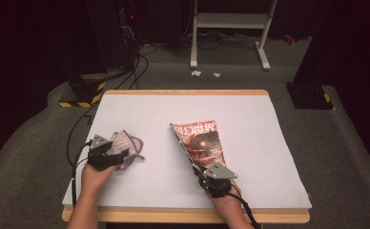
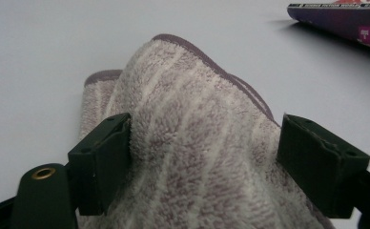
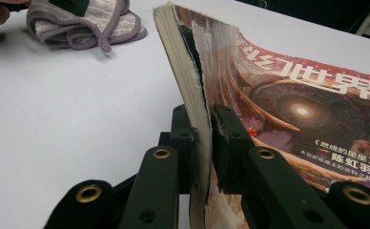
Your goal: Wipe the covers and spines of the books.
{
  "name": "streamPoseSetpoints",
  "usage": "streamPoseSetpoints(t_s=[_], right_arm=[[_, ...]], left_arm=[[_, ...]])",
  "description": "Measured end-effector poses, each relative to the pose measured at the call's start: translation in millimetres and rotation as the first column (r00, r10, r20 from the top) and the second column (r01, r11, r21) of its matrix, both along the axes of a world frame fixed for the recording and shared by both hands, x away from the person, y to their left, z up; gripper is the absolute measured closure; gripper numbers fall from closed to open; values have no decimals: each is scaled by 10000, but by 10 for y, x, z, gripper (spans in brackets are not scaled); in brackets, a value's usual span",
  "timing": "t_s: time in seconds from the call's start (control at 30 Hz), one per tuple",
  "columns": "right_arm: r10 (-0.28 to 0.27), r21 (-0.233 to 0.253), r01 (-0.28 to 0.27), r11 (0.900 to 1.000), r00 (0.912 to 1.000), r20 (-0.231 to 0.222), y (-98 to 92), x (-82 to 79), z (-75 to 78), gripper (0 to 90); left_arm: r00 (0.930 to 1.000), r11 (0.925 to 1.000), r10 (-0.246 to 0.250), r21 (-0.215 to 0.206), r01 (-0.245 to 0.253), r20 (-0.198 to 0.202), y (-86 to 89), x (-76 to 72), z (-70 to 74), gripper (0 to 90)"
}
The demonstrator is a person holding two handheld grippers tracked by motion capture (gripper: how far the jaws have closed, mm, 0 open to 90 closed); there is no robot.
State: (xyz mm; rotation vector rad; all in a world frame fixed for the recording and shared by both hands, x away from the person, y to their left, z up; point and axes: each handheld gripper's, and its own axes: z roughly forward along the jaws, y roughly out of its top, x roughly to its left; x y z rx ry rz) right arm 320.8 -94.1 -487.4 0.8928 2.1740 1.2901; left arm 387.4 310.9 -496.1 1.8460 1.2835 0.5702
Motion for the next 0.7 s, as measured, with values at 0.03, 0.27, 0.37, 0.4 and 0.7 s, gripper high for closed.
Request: streamPoseSetpoints(t_s=[0.03, 0.27, 0.37, 0.4, 0.7], right_arm=[[13, -14, -13, 10000, 10000, 13, -2, -1, -1, 806], [59, -62, -59, 10000, 10000, 58, -22, -14, 10, 807], [38, -74, -37, 10000, 10000, 78, -20, -17, 19, 807], [39, -84, -39, 10000, 10000, 78, -20, -18, 19, 807], [71, -119, -70, 9999, 9999, 82, -15, -14, 16, 808]], left_arm=[[9999, 9998, 23, 195, -21, -111, -16, 7, -14, 233], [9996, 9964, 25, 852, -2, -264, -76, 0, -90, 326], [9998, 9955, 49, 948, -33, -166, -77, -6, -96, 392], [9999, 9958, 57, 915, -43, -147, -73, -11, -98, 407], [9999, 9949, -20, 1008, 9, 110, -85, -44, -81, 581]])
